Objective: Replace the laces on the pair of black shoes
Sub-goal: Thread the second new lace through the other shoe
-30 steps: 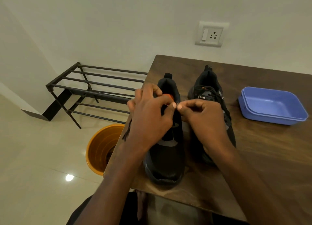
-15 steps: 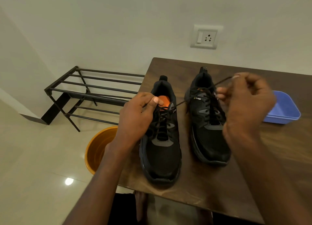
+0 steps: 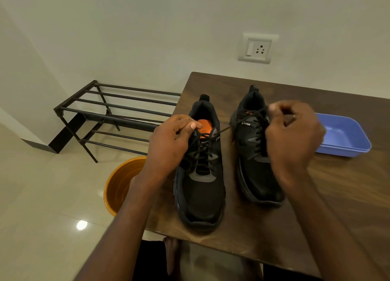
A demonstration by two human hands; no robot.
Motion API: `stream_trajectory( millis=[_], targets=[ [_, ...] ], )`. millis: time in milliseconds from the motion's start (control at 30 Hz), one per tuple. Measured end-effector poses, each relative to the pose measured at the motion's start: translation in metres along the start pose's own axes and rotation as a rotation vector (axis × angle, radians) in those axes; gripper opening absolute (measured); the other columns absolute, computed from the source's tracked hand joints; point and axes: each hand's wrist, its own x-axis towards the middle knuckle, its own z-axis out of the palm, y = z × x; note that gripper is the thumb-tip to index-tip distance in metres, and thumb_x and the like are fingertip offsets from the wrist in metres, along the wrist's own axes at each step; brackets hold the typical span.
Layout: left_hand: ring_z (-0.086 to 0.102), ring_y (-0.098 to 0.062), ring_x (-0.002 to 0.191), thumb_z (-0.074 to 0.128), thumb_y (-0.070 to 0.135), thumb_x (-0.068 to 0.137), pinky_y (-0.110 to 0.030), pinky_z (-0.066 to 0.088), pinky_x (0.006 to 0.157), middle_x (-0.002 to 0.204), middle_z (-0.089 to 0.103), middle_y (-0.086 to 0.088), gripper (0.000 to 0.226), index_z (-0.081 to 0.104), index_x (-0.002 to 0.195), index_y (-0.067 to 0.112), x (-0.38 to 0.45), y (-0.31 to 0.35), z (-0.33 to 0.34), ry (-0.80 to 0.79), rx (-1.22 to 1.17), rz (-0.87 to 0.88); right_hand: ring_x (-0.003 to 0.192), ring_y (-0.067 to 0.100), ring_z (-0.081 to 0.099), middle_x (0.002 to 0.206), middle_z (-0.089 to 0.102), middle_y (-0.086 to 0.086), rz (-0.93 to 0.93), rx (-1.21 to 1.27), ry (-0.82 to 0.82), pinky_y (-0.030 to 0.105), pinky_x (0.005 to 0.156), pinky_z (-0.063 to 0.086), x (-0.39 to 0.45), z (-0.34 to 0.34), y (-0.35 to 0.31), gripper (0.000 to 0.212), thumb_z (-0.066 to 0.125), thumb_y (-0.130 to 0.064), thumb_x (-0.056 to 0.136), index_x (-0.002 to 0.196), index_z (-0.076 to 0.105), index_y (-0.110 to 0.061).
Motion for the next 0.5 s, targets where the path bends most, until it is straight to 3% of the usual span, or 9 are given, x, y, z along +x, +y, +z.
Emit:
stream_trajectory(
  millis=[67,133,233,300,367,500],
  targets=[
    [0.06,-0.002,0.114,0.057,0.028,0.104,-0.009,0.046,0.093,0.122,0.063,0.013,0.021,0.073,0.118,0.026,0.0,0.0,-0.001,-0.022,-0.006,0.001,0.112,0.024,0.055,0.121,0.065,0.0,-0.072,-0.166,0.026,0.027,0.085,0.035,0.004,-0.005,0.004,0.023,0.064,-0.024,0.097,0.119,0.069,-0.02],
    [0.059,-0.004,0.115,0.061,0.026,0.102,-0.005,0.047,0.085,0.128,0.058,0.011,0.024,0.07,0.124,0.025,0.0,-0.001,-0.003,-0.032,-0.031,-0.02,0.118,0.026,0.053,0.127,0.064,-0.001,-0.222,-0.195,-0.129,0.034,0.093,0.038,-0.009,0.001,-0.004,0.03,0.062,-0.032,0.097,0.126,0.064,-0.023],
    [0.062,-0.008,0.106,0.067,0.026,0.099,-0.014,0.053,0.078,0.122,0.06,0.004,0.032,0.064,0.131,0.021,-0.002,-0.004,-0.007,-0.033,-0.099,-0.133,0.116,0.023,0.056,0.119,0.07,-0.006,-0.296,-0.172,-0.441,0.048,0.097,0.047,-0.033,0.021,-0.016,0.03,0.065,-0.043,0.096,0.122,0.068,-0.028],
    [0.065,-0.01,0.095,0.071,0.025,0.096,-0.021,0.054,0.079,0.105,0.065,0.001,0.035,0.063,0.129,0.021,-0.005,-0.007,-0.008,-0.058,-0.123,-0.174,0.107,0.019,0.059,0.108,0.073,-0.009,-0.28,-0.119,-0.519,0.05,0.094,0.051,-0.036,0.029,-0.015,0.019,0.068,-0.037,0.095,0.111,0.074,-0.029],
    [0.068,-0.012,0.09,0.072,0.021,0.095,-0.026,0.056,0.081,0.093,0.067,-0.001,0.033,0.063,0.127,0.02,-0.006,-0.007,-0.009,-0.064,-0.147,-0.181,0.099,0.014,0.063,0.102,0.074,-0.01,-0.241,-0.042,-0.486,0.047,0.093,0.054,-0.03,0.028,-0.011,0.011,0.069,-0.028,0.095,0.103,0.076,-0.027],
    [0.069,-0.012,0.087,0.069,0.011,0.096,-0.028,0.059,0.083,0.091,0.068,-0.002,0.025,0.065,0.117,0.022,-0.005,-0.004,-0.008,-0.062,-0.163,-0.19,0.099,0.016,0.065,0.108,0.074,-0.004,-0.098,-0.063,-0.24,0.032,0.09,0.051,-0.008,0.01,0.001,0.014,0.071,-0.021,0.096,0.109,0.076,-0.02]
  ],
)
